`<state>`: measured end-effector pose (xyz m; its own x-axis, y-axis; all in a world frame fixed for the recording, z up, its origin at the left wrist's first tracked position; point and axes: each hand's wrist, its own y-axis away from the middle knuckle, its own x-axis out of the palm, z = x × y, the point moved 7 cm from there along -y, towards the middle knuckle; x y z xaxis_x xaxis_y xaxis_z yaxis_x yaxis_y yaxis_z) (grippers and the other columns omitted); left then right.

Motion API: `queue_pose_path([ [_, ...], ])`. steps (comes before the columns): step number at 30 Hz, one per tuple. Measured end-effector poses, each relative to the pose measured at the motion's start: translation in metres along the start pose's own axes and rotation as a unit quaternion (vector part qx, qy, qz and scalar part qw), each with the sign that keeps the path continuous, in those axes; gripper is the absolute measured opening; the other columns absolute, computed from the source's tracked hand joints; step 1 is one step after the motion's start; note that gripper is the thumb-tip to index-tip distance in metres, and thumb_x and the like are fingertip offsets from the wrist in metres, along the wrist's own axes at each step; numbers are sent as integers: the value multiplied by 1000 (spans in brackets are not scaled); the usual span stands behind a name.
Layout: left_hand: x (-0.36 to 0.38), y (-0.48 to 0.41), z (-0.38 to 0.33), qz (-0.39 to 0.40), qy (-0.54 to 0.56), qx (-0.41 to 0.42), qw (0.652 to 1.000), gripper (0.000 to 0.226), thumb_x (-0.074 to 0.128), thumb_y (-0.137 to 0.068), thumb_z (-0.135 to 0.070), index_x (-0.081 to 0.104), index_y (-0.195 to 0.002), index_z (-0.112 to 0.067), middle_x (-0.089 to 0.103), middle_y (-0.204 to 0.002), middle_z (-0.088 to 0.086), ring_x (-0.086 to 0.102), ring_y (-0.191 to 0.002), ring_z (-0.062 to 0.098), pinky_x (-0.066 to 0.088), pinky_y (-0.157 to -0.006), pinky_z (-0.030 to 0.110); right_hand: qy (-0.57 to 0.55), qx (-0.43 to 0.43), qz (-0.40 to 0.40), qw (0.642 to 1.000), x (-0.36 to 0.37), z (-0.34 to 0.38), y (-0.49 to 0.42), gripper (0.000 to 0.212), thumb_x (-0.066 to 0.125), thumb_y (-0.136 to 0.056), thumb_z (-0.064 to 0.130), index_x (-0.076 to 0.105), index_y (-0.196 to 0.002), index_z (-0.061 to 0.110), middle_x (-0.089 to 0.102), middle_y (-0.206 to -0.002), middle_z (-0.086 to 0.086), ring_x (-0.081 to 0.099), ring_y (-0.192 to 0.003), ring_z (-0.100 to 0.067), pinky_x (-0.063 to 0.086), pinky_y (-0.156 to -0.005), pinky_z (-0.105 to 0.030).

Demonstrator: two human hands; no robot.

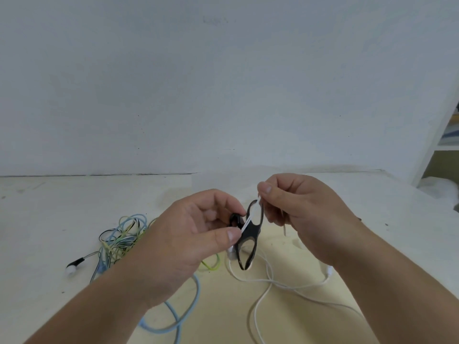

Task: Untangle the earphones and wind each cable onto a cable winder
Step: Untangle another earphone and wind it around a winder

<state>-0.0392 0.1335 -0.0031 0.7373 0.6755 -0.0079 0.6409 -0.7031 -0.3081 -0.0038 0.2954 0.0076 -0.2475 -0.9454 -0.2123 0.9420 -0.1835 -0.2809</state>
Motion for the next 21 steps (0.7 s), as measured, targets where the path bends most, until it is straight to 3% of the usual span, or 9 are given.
queue_pose_path([
  [5, -4, -1, -5, -41, 73, 5, 996, 24, 76, -63, -8, 74, -83, -23, 68, -86, 10, 62, -75, 18, 53, -65, 22, 29, 48, 51, 997, 14, -10, 2, 34, 64, -90, 39, 64, -65, 17, 42, -58, -2, 33, -57, -18, 26, -55, -29],
  [7, -9, -1, -6, -83, 72, 12, 994, 24, 68, -68, -4, 74, -80, -24, 69, -85, 12, 62, -77, 21, 53, -70, 26, 68, 67, 95, 991, 28, -17, 5, 38, 59, -92, 44, 62, -64, 18, 43, -54, 6, 34, -51, -11, 27, -53, -25],
  [11, -23, -1, -5, -161, 41, 29, 986, 20, 66, -71, -8, 71, -82, -24, 69, -82, 14, 62, -76, 24, 49, -81, 38, 70, 69, 170, 981, 53, -20, 13, 40, 45, -105, 32, 61, -70, 19, 38, -53, 12, 32, -50, -8, 27, -52, -22],
  [15, -37, -1, -3, -219, -13, 27, 975, 18, 67, -72, -13, 70, -83, -27, 71, -82, 11, 61, -78, 27, 50, -87, 48, 41, 51, 224, 972, 60, -14, 19, 33, 48, -100, 34, 66, -78, 17, 38, -56, 13, 31, -54, -10, 27, -54, -23],
  [17, -39, -1, -3, -220, -46, 25, 974, 17, 70, -76, -11, 68, -88, -22, 72, -82, 7, 64, -77, 21, 52, -84, 44, 33, 40, 230, 972, 60, -9, 19, 30, 50, -94, 36, 68, -79, 17, 38, -57, 10, 31, -56, -12, 25, -55, -26],
  [21, -35, -1, -3, -206, -125, 27, 970, 25, 65, -86, 10, 66, -92, -14, 72, -78, -4, 66, -71, 7, 50, -68, 17, 4, 28, 228, 973, 53, 2, 19, 28, 53, -90, 30, 69, -75, 13, 34, -54, 6, 28, -54, -13, 26, -52, -20],
])
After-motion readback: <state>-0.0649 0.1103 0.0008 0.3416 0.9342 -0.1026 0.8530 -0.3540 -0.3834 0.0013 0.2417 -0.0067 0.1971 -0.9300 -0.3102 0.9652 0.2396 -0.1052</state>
